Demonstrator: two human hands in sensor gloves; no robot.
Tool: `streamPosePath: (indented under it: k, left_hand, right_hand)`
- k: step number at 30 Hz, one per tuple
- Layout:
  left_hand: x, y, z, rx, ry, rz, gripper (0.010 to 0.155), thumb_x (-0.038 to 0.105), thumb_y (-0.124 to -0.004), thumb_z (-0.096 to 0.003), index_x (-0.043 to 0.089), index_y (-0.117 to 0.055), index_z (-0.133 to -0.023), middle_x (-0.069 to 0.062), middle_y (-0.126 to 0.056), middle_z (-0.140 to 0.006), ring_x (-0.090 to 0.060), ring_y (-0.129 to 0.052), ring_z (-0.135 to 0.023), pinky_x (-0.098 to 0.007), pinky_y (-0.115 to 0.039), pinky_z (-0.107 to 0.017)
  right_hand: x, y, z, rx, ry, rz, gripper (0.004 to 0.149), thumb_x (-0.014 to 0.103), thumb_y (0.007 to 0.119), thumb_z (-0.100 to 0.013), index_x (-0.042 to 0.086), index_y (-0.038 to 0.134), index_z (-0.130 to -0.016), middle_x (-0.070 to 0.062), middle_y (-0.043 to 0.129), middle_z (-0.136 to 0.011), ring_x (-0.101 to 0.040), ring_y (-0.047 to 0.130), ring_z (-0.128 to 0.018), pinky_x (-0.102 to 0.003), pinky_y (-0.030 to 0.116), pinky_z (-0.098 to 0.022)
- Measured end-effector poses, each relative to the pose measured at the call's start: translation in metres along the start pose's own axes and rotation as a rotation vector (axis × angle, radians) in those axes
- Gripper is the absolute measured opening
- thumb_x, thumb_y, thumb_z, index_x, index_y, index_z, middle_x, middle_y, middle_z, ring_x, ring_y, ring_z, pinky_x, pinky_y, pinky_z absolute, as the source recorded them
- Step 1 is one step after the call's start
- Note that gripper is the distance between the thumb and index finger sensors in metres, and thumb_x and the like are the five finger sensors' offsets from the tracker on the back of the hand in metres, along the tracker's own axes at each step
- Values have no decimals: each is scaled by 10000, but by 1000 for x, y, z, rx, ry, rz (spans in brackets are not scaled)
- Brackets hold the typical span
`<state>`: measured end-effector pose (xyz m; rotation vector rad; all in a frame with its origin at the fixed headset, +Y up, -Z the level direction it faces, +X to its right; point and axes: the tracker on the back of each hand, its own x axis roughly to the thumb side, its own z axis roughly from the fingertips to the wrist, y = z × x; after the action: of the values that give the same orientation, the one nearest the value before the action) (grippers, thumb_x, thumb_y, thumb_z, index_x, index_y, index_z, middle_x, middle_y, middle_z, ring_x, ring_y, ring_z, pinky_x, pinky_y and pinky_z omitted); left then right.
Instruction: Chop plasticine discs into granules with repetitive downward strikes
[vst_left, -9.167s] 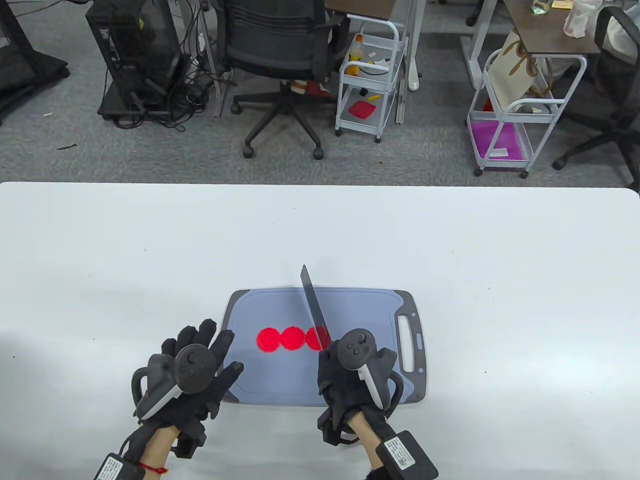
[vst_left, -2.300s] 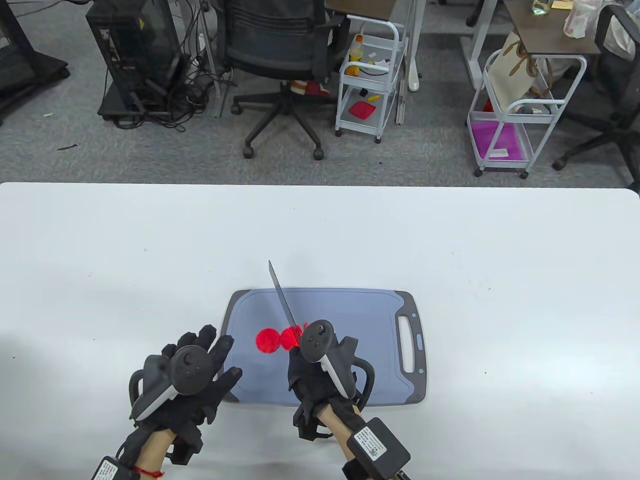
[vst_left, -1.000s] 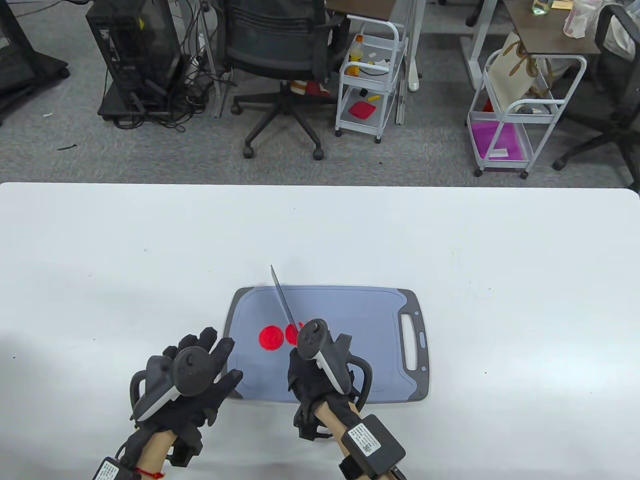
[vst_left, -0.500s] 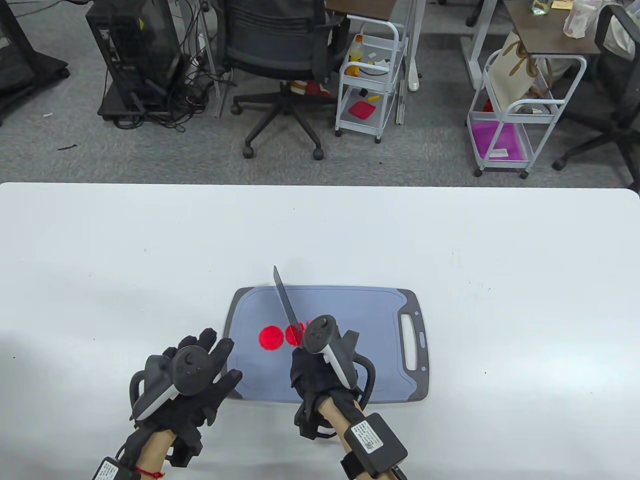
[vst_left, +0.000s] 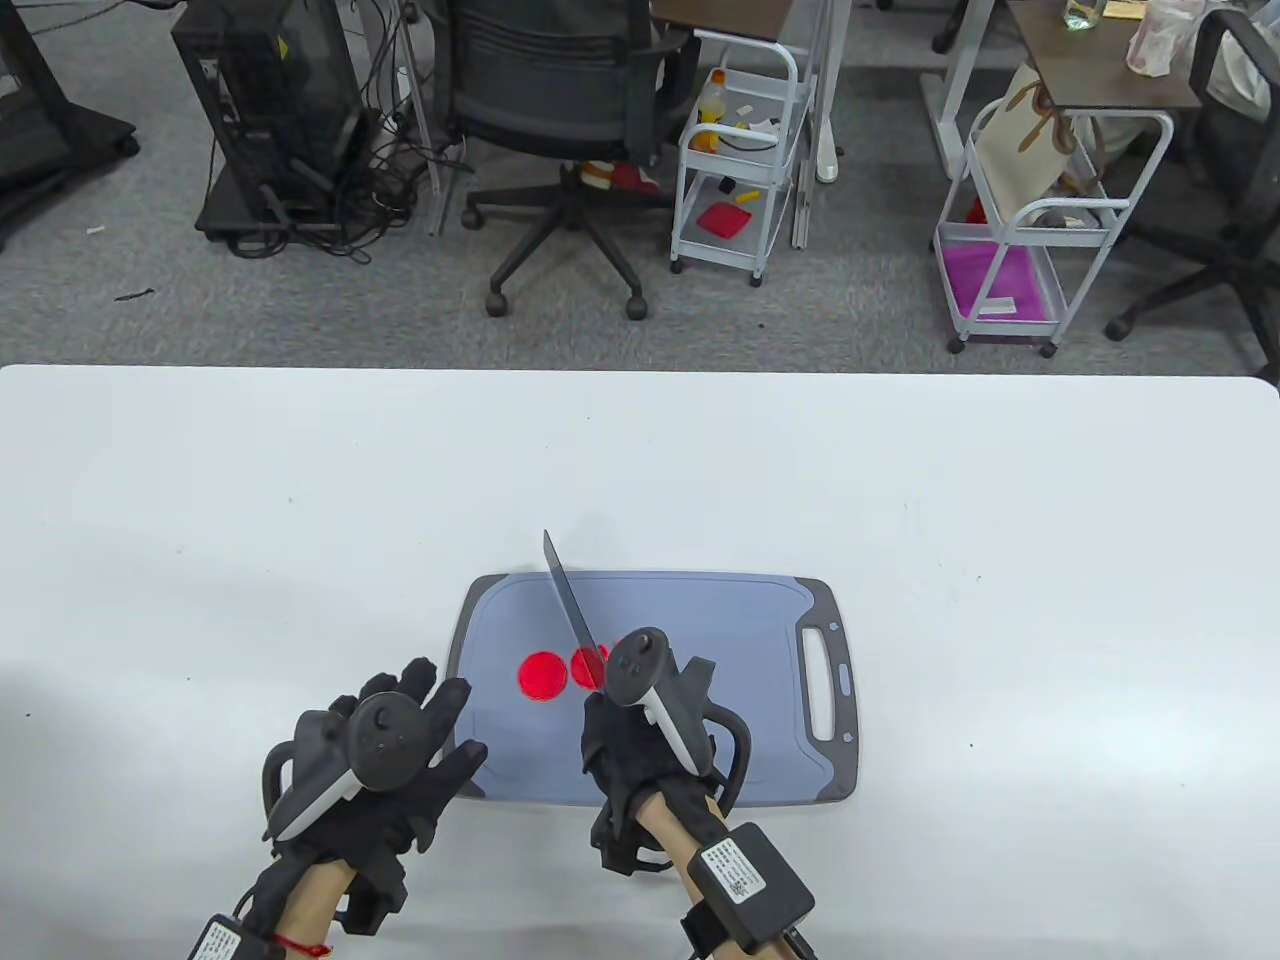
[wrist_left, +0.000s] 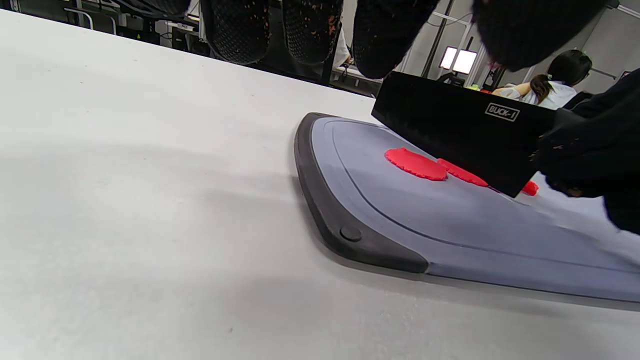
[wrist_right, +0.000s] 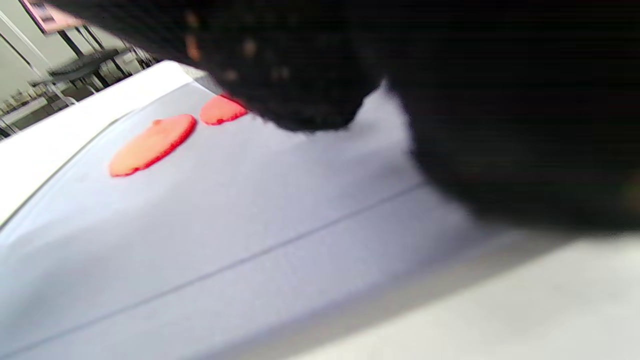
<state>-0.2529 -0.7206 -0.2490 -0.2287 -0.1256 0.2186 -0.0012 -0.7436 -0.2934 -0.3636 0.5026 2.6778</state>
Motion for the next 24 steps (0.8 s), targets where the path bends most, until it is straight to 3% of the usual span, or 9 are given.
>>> streamPosePath:
  k: [4, 13, 16, 24]
  left_hand:
    - [0, -1, -1, -8, 4, -2, 729, 680, -595, -479, 360, -620, -1133, -56, -502, -1288, -485, -571, -1124, -698, -437, -754]
    - [1, 1, 0, 8, -1, -12, 729, 680, -596, -479, 358, -622, -1132, -56, -503, -1288, -485, -573, -1123, -698, -437, -754]
    - [3, 0, 1, 0, -4, -18, 731, 680, -597, -478, 356, -623, -1133, -58, -501, -1289, -487, -572, -1123, -699, -437, -754]
    - [1, 0, 1, 6, -3, -18, 728, 681, -596, -478, 361, -622, -1132, -57, -503, -1289, -486, -575, -1123, -699, -436, -754]
  right_hand:
    - [-1, 9, -1, -115, -40, -13, 476, 483, 769, -497, 90, 802, -763, 54, 987, -335, -265, 1071, 87, -472, 849, 32]
    - [-11, -5, 2, -175, -101, -121, 474, 472, 799, -488, 89, 834, -765, 39, 1005, -343, -270, 1066, 79, -476, 843, 26]
    - [-12, -9, 9, -159, -96, -110, 479, 475, 796, -491, 90, 833, -773, 38, 1007, -348, -268, 1068, 76, -472, 845, 25]
    - [0, 8, 7, -120, -55, -29, 485, 478, 781, -495, 92, 819, -786, 41, 1004, -365, -251, 1080, 67, -460, 860, 24]
